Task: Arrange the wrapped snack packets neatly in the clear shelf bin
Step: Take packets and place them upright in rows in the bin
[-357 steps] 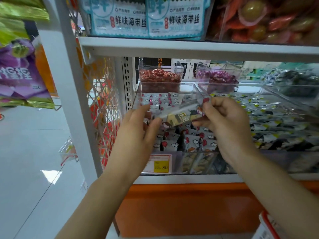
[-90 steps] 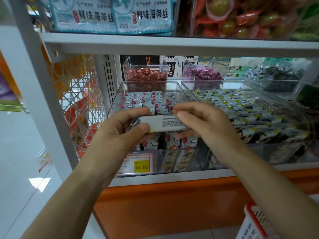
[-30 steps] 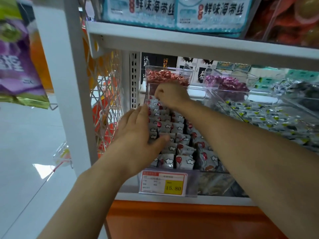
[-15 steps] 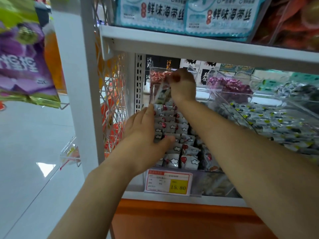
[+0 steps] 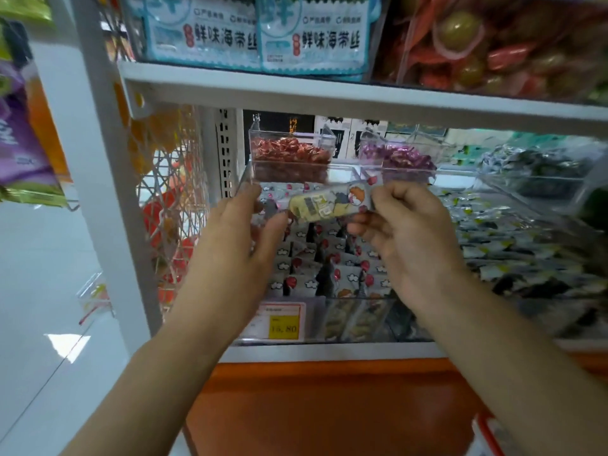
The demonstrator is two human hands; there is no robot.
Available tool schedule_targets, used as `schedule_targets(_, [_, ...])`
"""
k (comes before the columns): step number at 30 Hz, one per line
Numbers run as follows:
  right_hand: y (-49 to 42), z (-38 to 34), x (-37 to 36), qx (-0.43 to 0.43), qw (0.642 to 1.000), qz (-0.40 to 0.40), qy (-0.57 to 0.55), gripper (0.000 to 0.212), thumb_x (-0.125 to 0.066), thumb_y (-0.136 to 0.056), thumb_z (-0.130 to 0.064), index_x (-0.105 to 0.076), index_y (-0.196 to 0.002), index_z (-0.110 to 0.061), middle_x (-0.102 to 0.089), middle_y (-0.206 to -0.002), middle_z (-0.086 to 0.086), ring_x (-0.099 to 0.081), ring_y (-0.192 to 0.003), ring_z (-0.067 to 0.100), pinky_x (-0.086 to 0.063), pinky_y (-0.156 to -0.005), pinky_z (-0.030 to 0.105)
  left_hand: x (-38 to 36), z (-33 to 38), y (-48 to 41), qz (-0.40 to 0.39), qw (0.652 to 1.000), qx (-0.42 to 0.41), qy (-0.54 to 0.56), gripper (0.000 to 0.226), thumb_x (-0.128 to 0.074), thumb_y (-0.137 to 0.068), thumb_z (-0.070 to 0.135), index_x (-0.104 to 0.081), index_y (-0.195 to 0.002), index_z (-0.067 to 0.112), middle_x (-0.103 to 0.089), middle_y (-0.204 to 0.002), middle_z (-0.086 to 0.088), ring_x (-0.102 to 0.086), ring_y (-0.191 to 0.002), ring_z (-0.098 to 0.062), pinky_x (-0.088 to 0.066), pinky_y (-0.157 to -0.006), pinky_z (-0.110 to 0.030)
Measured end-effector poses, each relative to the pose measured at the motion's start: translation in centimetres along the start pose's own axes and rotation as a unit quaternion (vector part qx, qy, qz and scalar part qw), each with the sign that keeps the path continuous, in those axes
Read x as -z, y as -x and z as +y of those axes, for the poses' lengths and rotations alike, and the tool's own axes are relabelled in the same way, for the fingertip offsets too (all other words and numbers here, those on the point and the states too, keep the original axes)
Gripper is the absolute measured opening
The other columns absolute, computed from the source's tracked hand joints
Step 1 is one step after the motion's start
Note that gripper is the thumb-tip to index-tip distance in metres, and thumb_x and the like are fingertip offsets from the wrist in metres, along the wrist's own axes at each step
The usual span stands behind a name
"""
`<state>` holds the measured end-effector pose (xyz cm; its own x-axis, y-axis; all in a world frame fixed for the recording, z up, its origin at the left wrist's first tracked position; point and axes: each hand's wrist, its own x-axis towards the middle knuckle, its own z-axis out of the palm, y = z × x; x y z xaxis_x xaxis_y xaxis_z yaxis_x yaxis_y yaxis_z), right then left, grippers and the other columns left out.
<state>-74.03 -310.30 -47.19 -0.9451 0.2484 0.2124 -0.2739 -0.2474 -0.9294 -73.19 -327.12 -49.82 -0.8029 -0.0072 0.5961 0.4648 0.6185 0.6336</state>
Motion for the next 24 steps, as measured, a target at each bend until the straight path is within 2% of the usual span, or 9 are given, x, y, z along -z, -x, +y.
schedule_targets(2, [1.2,-0.1,1.1,-0.022,0.999,-0.022,-0.030,0.011,-0.050,-0.094,-0.007,-0.056,-0.086,-0.005,-0.058,-0.089,0.013,-0.062,-0.061,0.013,-0.052,-0.055,0.022,-0.2,0.5,0.5,-0.037,0.994,0.044,0.089,0.043,-0.041,-0.088,0.047,-0.048,-0.127,0.029,-0.058,-0.094,0.010,-0.058,-0.076,0.003,-0.045,-0.058,-0.013])
schedule_targets(4, [2.0,0.0,1.8,-0.042,0.997,-0.032,-0.051,0.013,-0.050,-0.094,-0.008,-0.058,-0.085,-0.004,-0.061,-0.084,0.013,-0.063,-0.058,0.013,-0.053,-0.054,0.023,-0.4,0.7,0.8,-0.062,0.981,0.080,0.165,0.028,-0.041,-0.091,0.043,-0.058,-0.108,0.029,-0.063,-0.075,-0.002,-0.061,-0.063,-0.004,-0.047,-0.050,-0.016])
schedule_targets(6, [2.4,-0.1,2.4,-0.064,0.995,-0.039,-0.068,0.017,-0.052,-0.093,-0.011,-0.063,-0.080,-0.005,-0.065,-0.075,0.012,-0.064,-0.056,0.015,-0.053,-0.051,0.025,-0.7,0.9,0.9,-0.064,0.966,0.111,0.222,0.021,-0.043,-0.094,0.036,-0.063,-0.098,0.030,-0.067,-0.076,-0.004,-0.065,-0.063,-0.013,-0.049,-0.050,-0.021])
schedule_targets(9, [2.3,-0.3,2.8,-0.061,0.995,-0.056,-0.048,0.022,-0.058,-0.088,-0.016,-0.068,-0.069,-0.011,-0.066,-0.067,0.009,-0.064,-0.055,0.017,-0.052,-0.049,0.024,-0.9,1.2,0.9,-0.075,0.924,0.175,0.331,0.027,-0.047,-0.093,0.033,-0.068,-0.088,0.018,-0.069,-0.079,-0.007,-0.063,-0.058,-0.012,-0.047,-0.045,-0.020])
schedule_targets(14, [1.8,-0.3,3.4,-0.059,0.996,-0.043,-0.041,0.014,-0.054,-0.091,-0.012,-0.063,-0.082,-0.005,-0.066,-0.064,0.009,-0.064,-0.051,0.017,-0.051,-0.045,0.023,-0.7,1.5,0.5,-0.085,0.855,0.237,0.454,0.035,-0.049,-0.087,0.034,-0.071,-0.065,0.020,-0.063,-0.058,-0.005,-0.055,-0.049,-0.010,-0.048,-0.046,-0.017])
schedule_targets(16, [1.7,-0.2,3.4,-0.088,0.993,-0.039,-0.073,0.015,-0.052,-0.092,-0.010,-0.061,-0.082,-0.004,-0.065,-0.058,0.008,-0.063,-0.048,0.017,-0.050,-0.042,0.023,-0.8,1.5,0.3,-0.065,0.834,0.265,0.480,0.028,-0.049,-0.092,0.029,-0.066,-0.076,0.013,-0.063,-0.058,-0.004,-0.056,-0.049,-0.009,-0.048,-0.046,-0.016])
schedule_targets(19, [1.5,0.0,3.3,-0.102,0.990,-0.041,-0.091,0.016,-0.050,-0.093,-0.009,-0.059,-0.080,-0.006,-0.063,-0.056,0.007,-0.062,-0.046,0.016,-0.049,-0.042,0.022,-1.0,1.5,0.1,-0.039,0.785,0.312,0.534,0.017,-0.055,-0.090,0.024,-0.061,-0.087,0.009,-0.065,-0.071,-0.008,-0.060,-0.051,-0.008,-0.047,-0.045,-0.014])
schedule_targets(22, [1.4,0.2,3.4,-0.071,0.994,-0.064,-0.057,0.010,-0.053,-0.090,-0.008,-0.062,-0.095,-0.009,-0.064,-0.081,0.013,-0.064,-0.052,0.017,-0.051,-0.046,0.023,-1.1,1.4,0.0,-0.028,0.749,0.341,0.567,0.021,-0.055,-0.090,0.022,-0.060,-0.103,0.005,-0.060,-0.090,-0.013,-0.058,-0.048,-0.008,-0.044,-0.041,-0.013])
schedule_targets(24, [1.3,0.2,3.5,-0.042,0.993,-0.102,-0.046,0.020,-0.060,-0.081,-0.016,-0.066,-0.099,-0.008,-0.066,-0.088,0.014,-0.066,-0.059,0.018,-0.053,-0.051,0.024,-1.1,1.2,0.0,-0.018,0.739,0.353,0.573,0.027,-0.051,-0.094,0.019,-0.055,-0.114,0.002,-0.056,-0.099,-0.016,-0.055,-0.045,-0.007,-0.041,-0.038,-0.013])
